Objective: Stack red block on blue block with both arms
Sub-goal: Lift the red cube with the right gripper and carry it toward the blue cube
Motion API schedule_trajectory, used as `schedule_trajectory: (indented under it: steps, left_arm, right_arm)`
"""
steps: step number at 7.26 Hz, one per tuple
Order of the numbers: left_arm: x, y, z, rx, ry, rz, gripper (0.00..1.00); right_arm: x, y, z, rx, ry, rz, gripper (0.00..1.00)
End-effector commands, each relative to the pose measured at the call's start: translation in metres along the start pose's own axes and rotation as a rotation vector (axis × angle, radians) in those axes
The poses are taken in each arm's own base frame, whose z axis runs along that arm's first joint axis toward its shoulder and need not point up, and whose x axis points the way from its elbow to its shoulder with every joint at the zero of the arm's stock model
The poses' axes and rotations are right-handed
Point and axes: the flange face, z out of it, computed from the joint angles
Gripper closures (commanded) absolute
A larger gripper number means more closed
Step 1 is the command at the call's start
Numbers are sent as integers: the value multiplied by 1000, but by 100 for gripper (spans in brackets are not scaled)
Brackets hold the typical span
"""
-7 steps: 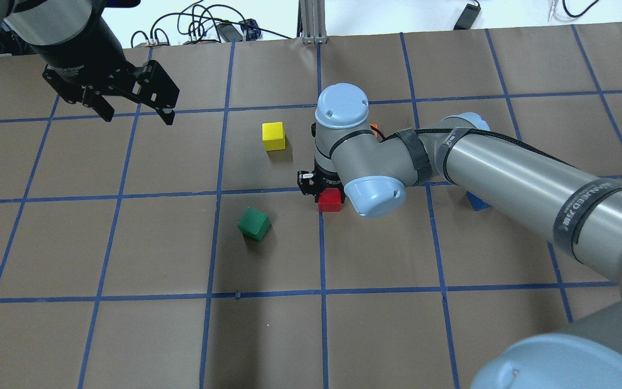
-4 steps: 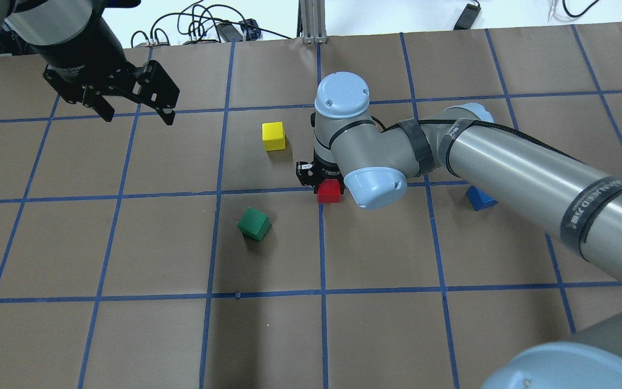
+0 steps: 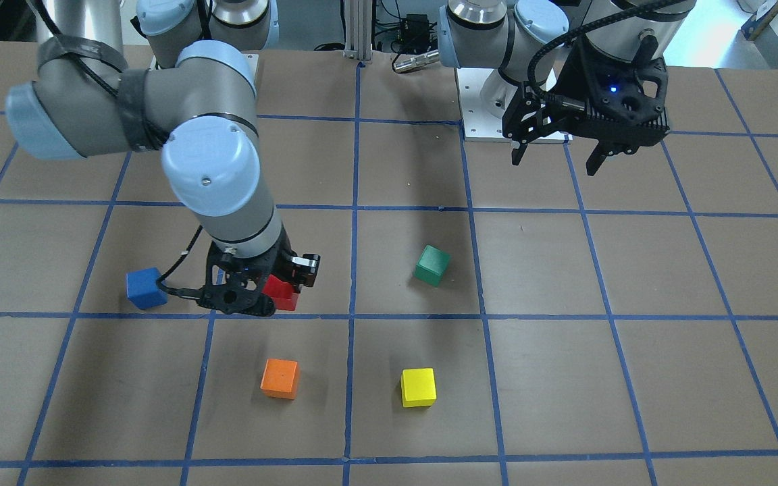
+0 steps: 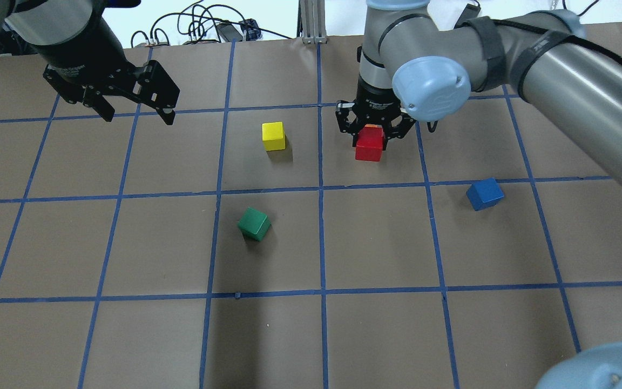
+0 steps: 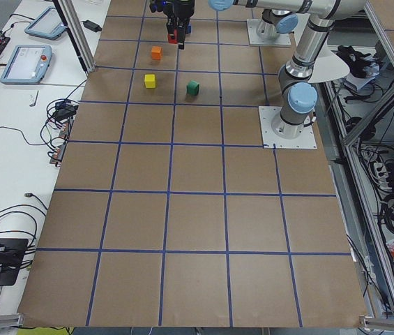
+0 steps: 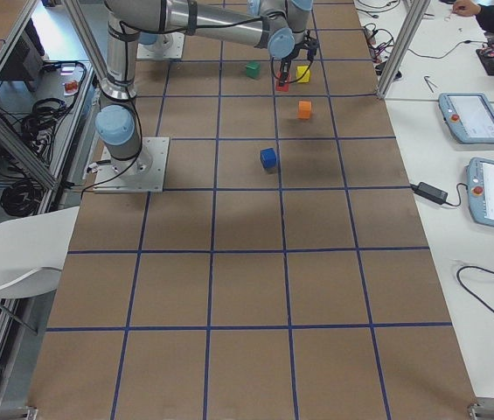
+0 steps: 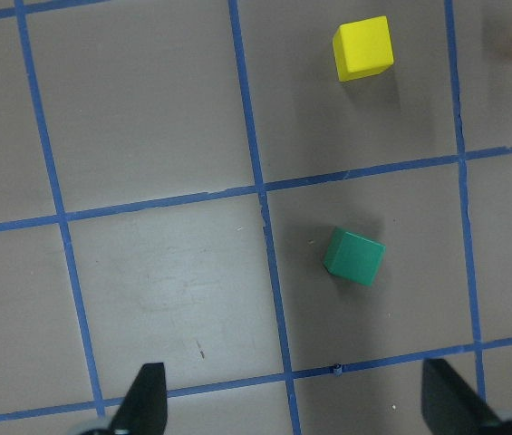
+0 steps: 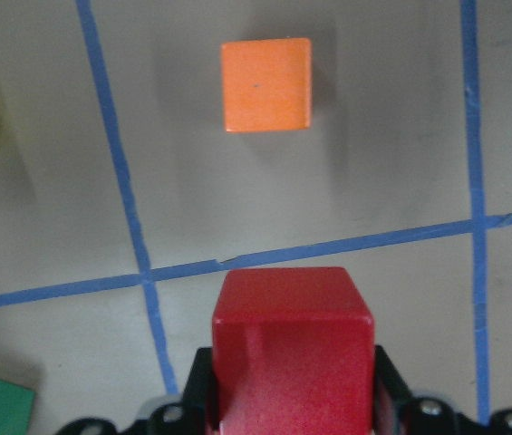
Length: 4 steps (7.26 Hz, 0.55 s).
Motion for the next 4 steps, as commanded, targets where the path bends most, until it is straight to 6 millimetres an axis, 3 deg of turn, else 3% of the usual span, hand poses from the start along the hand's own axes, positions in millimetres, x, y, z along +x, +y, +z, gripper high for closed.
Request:
schedule_trajectory:
  steps: [1,4]
  left_arm:
    - [0,0,0,0,1,0,0]
    - [0,0,-1,3,0,0,0]
  right_arm:
    - [92,-27,-8,-69,66,-85,100]
    - [195,-53,-3,-97,36,-224,100]
